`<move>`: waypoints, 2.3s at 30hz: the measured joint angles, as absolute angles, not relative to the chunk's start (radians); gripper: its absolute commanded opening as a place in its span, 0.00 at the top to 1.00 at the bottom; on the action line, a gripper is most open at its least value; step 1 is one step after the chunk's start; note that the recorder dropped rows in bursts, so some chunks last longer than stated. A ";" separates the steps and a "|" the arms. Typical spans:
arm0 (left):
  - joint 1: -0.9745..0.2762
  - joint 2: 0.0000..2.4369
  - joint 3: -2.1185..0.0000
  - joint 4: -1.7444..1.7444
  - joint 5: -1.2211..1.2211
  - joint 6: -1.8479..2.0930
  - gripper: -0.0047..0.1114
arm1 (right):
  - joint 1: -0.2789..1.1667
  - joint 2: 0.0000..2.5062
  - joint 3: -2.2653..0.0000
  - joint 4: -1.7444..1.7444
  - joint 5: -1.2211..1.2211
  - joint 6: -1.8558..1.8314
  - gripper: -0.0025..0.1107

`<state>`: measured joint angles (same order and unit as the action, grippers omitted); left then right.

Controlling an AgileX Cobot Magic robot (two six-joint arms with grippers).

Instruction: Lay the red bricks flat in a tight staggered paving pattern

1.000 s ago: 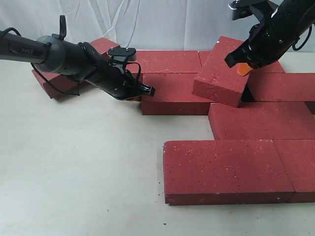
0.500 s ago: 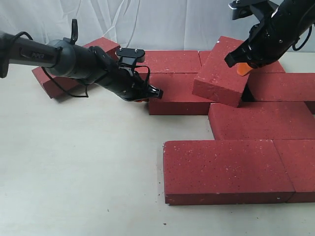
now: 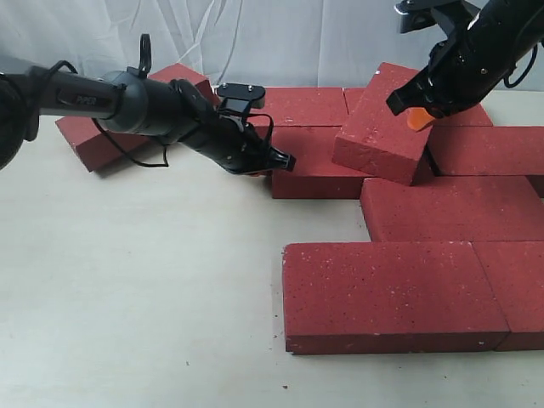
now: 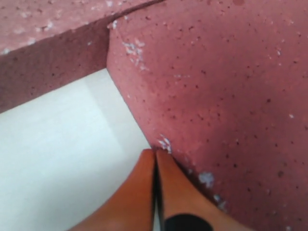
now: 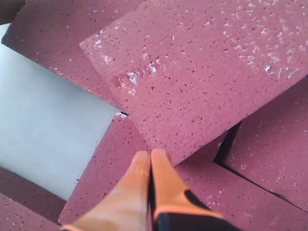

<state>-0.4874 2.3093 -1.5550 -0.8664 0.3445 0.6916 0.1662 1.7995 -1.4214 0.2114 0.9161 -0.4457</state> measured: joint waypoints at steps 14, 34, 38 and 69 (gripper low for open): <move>-0.500 2.316 -1.573 -0.860 0.339 0.690 0.96 | 0.166 1.799 -1.421 0.222 0.914 -0.446 0.99; -0.467 2.321 -1.606 -0.688 0.461 0.510 0.96 | 0.166 1.799 -1.421 0.235 0.914 -0.446 0.99; -0.438 2.319 -1.609 -0.628 0.475 0.448 0.96 | 0.166 1.799 -1.421 0.237 0.910 -0.446 0.99; 0.148 2.296 -1.960 -0.456 0.583 0.407 0.96 | 0.533 1.880 -1.392 0.633 0.828 -0.647 0.99</move>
